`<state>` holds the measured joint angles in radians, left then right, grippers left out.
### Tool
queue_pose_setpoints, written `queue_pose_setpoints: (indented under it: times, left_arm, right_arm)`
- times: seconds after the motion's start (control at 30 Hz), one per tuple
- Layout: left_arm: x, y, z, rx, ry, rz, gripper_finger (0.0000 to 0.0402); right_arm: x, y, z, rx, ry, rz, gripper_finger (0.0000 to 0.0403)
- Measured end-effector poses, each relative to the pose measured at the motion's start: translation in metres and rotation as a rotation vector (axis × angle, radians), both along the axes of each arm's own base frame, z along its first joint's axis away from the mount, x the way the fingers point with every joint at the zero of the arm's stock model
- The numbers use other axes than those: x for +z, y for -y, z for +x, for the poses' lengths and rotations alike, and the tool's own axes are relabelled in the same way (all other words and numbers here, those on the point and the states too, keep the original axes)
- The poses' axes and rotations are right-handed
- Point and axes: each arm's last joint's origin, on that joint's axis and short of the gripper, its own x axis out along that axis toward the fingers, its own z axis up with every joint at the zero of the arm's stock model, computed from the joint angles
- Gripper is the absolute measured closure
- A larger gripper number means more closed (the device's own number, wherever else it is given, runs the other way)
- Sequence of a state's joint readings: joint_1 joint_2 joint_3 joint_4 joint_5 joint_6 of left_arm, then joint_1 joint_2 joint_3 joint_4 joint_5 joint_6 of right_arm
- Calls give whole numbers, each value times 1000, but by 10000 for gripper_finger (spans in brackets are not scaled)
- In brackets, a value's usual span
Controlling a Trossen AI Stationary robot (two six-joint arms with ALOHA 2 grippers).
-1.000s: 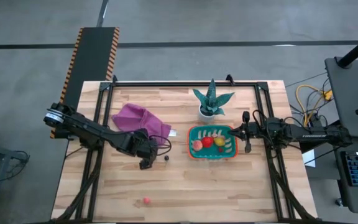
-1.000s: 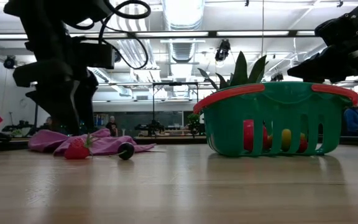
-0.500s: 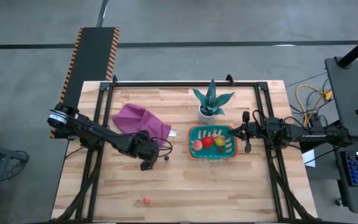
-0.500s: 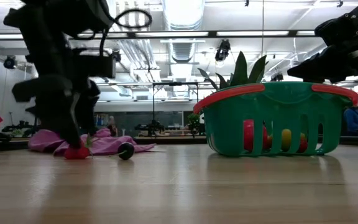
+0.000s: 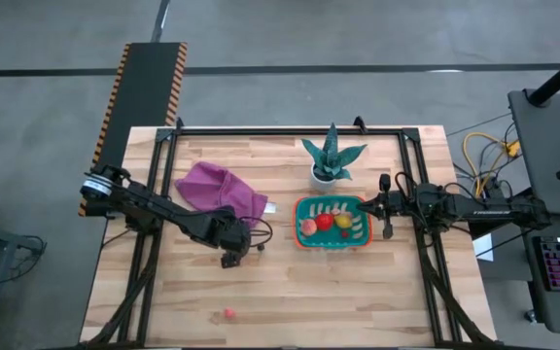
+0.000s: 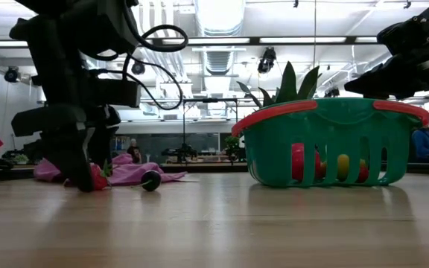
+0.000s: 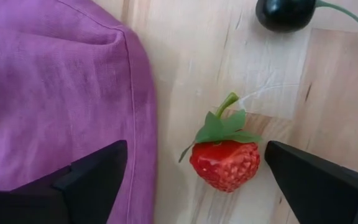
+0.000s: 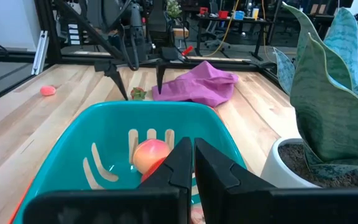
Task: Pick and placing Produce into tupperware
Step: Put the strawberry into the green basket
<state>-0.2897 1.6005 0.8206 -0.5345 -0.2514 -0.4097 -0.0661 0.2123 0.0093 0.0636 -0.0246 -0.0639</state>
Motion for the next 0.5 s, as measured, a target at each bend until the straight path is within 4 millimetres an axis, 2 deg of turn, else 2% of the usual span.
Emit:
queue_pose_setpoints:
  times: [0.5]
  left_arm:
    - [3, 1, -1, -11, 11, -28, 138]
  right_arm:
    - [0, 0, 0, 0, 0, 0, 394]
